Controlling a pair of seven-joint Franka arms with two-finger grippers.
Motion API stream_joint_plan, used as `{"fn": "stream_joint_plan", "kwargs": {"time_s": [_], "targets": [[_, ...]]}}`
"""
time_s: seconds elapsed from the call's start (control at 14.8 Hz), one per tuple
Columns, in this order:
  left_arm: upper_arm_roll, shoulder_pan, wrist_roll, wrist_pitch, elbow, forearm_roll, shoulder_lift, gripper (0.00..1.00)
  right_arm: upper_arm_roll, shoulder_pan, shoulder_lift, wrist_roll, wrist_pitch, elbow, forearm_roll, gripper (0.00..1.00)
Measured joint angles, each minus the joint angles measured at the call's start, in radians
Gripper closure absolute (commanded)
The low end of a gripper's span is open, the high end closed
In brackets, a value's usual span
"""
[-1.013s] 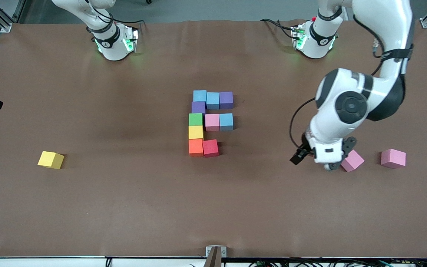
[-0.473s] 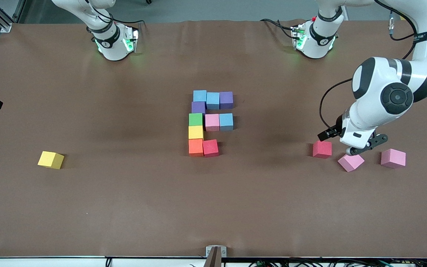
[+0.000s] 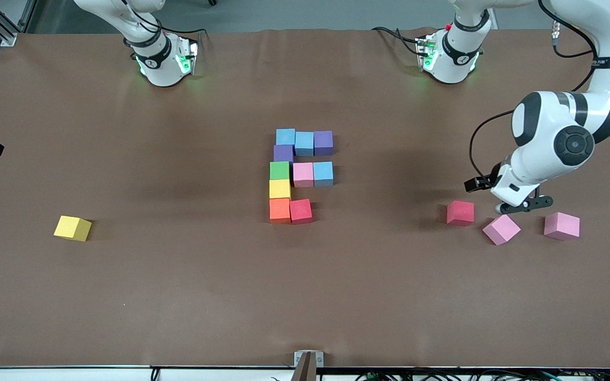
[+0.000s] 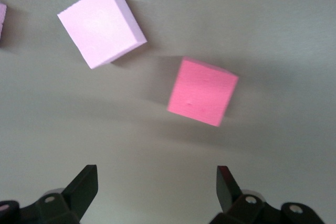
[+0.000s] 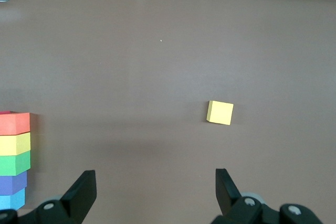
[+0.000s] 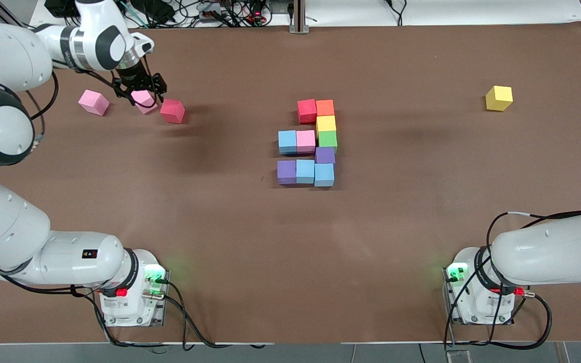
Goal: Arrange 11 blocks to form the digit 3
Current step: 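Grasp the red cube with the left gripper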
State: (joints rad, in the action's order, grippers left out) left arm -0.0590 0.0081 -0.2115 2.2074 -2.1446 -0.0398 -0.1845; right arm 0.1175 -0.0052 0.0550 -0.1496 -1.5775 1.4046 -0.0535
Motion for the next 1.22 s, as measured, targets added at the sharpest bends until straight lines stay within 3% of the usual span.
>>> {"fn": "stream_joint_plan", "kwargs": {"time_s": [0.47, 0.74, 1.22], "targets": [[-0.014, -0.004, 0.178, 0.150, -0.013, 0.000, -0.068, 0.04, 0.000, 0.000, 0.000, 0.000, 0.000, 0.000, 0.000, 0.00], [-0.016, -0.008, 0.233, 0.158, 0.070, 0.000, -0.151, 0.07, 0.000, 0.000, 0.000, 0.000, 0.000, 0.000, 0.000, 0.00], [-0.037, -0.011, 0.281, 0.158, 0.100, 0.000, -0.216, 0.13, 0.000, 0.000, 0.000, 0.000, 0.000, 0.000, 0.000, 0.00]]}}
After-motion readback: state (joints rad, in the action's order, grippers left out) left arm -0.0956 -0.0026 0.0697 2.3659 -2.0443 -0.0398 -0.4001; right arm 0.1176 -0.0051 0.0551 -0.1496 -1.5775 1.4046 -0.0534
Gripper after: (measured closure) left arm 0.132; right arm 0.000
